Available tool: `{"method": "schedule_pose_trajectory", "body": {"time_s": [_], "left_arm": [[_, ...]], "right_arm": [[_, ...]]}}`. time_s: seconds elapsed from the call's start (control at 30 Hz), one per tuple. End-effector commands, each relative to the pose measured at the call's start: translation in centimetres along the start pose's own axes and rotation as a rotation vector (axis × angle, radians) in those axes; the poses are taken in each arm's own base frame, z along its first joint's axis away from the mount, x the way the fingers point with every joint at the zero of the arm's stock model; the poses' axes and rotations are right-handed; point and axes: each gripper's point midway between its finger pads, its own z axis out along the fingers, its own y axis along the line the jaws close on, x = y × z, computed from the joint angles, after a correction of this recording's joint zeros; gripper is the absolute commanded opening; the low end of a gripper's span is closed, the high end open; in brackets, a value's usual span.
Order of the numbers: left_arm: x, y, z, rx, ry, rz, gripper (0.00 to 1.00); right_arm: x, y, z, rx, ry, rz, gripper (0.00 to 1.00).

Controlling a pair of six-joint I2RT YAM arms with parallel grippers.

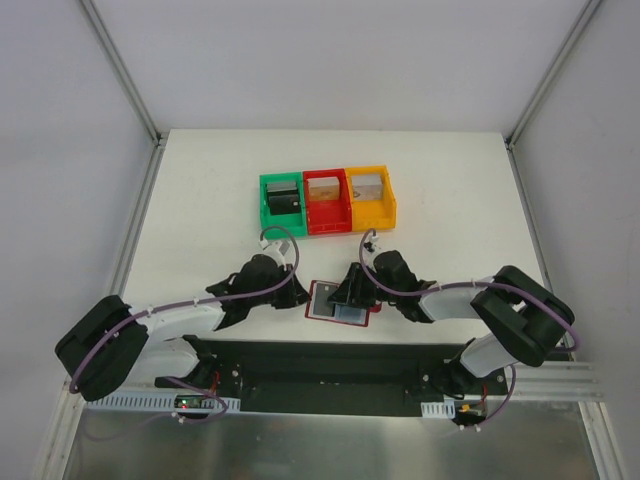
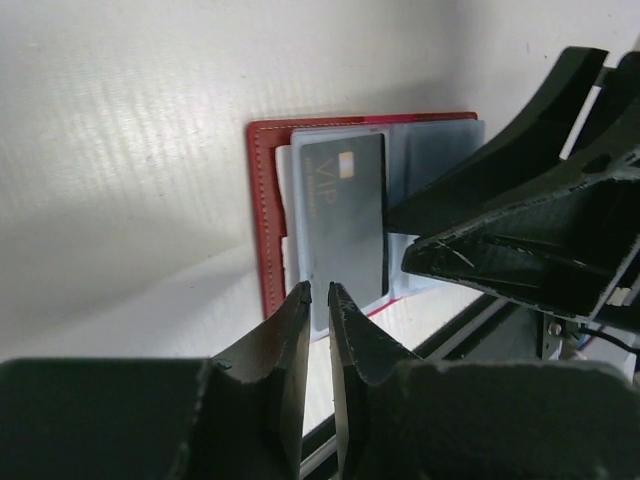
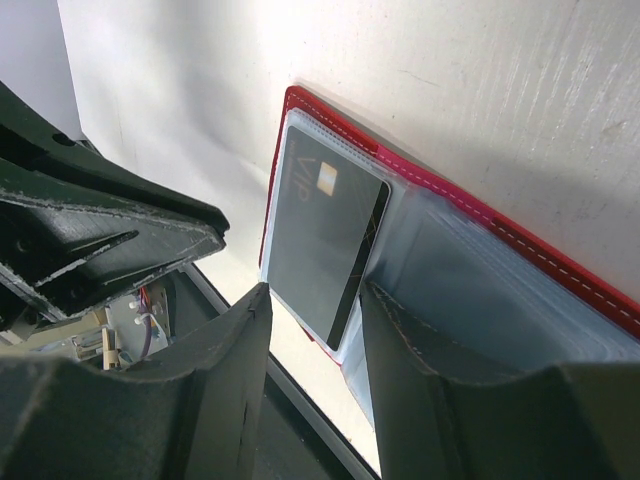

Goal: Take the credit cards out of the card holder
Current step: Remove the credit card from the card holder.

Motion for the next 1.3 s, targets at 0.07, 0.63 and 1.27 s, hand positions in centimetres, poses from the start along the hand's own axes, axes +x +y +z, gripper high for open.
{"method": "schedule_pose_trajectory", "body": {"time_s": [0.07,0.63,1.27], "left_arm": [[-1.2,-3.7,0.4,0.136,0.002,0.059,0.09],[0.5,-1.6,2.1,0.080,0.061,0.031,0.00],[2.0,2.0,2.8,-0.066,0.091,-0.020,0.00]], "right_arm": [[-0.5,-0.5,-0.1,0.039,-0.013,-0.021,0.44],[-0.7,-0.1,-0.1,0.030,-0.016,-0.022,0.45],[-1.0,0.6,-0.7,0.021,-0.028,-0.032,0.47]]}}
